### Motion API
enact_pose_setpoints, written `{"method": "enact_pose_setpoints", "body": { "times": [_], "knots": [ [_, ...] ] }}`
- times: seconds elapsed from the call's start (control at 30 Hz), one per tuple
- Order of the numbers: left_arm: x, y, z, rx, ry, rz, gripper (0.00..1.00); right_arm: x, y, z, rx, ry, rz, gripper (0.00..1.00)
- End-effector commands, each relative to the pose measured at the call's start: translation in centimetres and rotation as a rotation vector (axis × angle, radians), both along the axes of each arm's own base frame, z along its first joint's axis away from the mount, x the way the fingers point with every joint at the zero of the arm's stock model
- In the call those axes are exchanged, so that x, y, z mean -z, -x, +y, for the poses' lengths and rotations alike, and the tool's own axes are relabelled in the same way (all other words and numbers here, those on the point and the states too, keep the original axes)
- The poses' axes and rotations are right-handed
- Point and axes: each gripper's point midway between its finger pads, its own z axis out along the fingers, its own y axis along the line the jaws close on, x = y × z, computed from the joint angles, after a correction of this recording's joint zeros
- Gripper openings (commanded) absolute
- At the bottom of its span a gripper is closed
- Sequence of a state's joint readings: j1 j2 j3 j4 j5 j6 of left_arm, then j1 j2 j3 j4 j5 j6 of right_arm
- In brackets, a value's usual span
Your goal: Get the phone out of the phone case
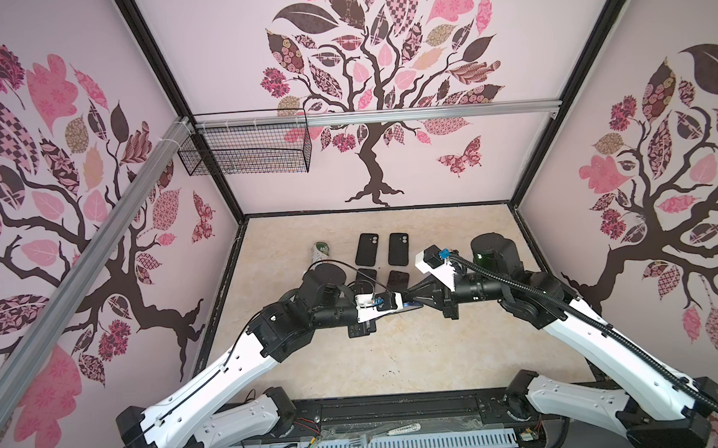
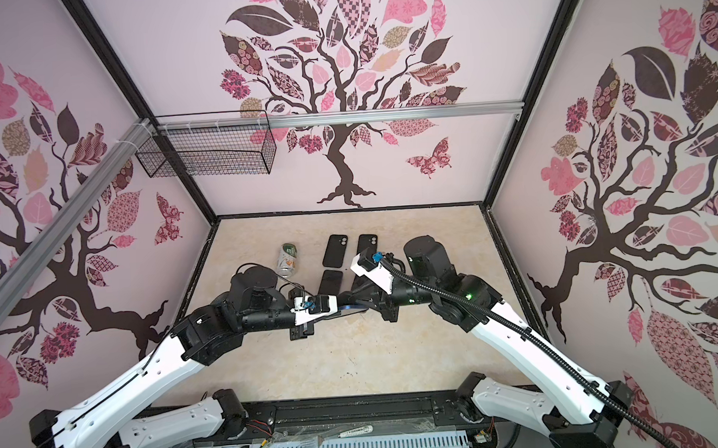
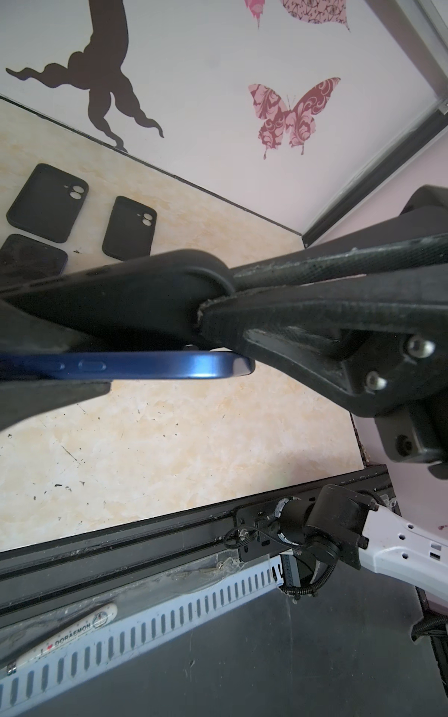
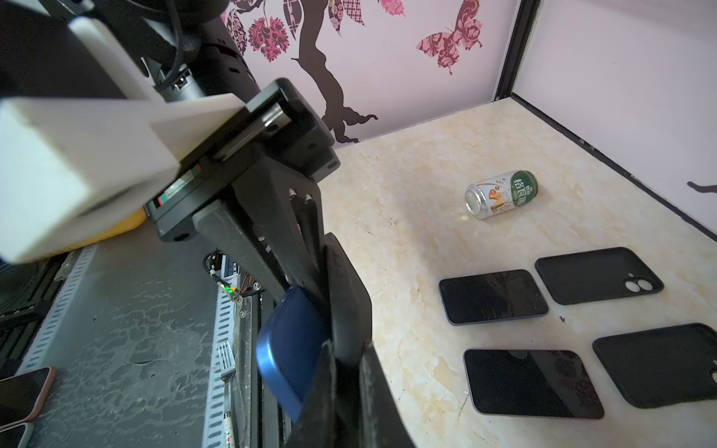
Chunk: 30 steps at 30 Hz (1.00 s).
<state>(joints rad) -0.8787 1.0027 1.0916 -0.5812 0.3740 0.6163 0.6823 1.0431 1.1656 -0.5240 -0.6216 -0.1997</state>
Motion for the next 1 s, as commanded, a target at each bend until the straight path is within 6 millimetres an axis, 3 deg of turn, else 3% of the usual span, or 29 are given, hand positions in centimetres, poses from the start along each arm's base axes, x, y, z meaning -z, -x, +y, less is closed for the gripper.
{"method": "enact_pose_setpoints", "body": {
  "times": [0.0,0.23,0.37,0.6,0.77,0.87,0.97],
  "knots": [
    [-8.3,3.2,-0.2,0.150,0.244,-0.129,0.00,3.9,-3.8,-2.6,0.243,0.110,0.116,0.00],
    [-8.5,4.1,-0.3,0.183,0.280,-0.081,0.00,4.3,-6.7,-4.2,0.357,-0.007,0.291,0.00],
    [-8.1,4.4,-0.2,0.187,0.282,-0.067,0.00,3.8,-7.2,-4.6,0.359,-0.068,0.354,0.00],
    [-8.1,3.8,0.4,0.118,0.319,-0.032,0.00,6.0,-8.4,-5.8,0.462,0.001,0.377,0.00],
    [-8.2,-0.3,2.0,-0.125,0.413,0.133,0.00,7.6,-9.7,-7.3,0.600,0.008,0.385,0.00],
    [-6.9,-2.7,2.8,-0.274,0.440,0.234,0.00,8.8,-9.7,-8.2,0.644,0.038,0.371,0.00],
    [-5.3,-4.4,3.2,-0.399,0.475,0.316,0.00,11.4,-10.6,-10.5,0.783,0.143,0.386,0.00]
  ]
}}
